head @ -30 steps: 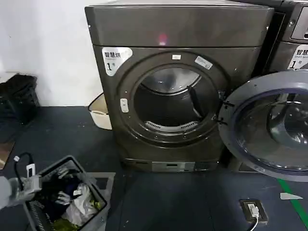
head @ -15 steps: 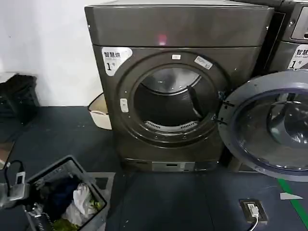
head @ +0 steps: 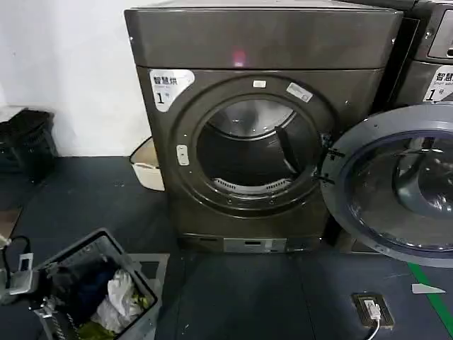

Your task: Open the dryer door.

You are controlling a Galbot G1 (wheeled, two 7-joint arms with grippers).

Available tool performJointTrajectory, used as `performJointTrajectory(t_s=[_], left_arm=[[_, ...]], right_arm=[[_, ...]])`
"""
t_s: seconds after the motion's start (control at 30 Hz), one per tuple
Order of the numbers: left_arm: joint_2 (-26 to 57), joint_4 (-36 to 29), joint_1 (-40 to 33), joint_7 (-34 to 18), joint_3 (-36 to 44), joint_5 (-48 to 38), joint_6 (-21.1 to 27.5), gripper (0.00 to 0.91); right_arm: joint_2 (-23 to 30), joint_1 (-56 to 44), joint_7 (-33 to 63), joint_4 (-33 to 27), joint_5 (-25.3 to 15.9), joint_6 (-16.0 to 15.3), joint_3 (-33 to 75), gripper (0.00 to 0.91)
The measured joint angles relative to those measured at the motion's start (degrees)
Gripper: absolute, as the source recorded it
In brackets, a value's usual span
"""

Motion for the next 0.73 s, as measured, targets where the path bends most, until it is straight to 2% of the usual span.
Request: performJointTrajectory(t_s=[0.73], left_arm=[[2.5,-0.6,-1.3,3.1,-0.3,1.4,-1.9,0.907]], right_arm=[[1.2,-0.4,-0.7,-0.1,-1.3,0.7,0.8,0.907]])
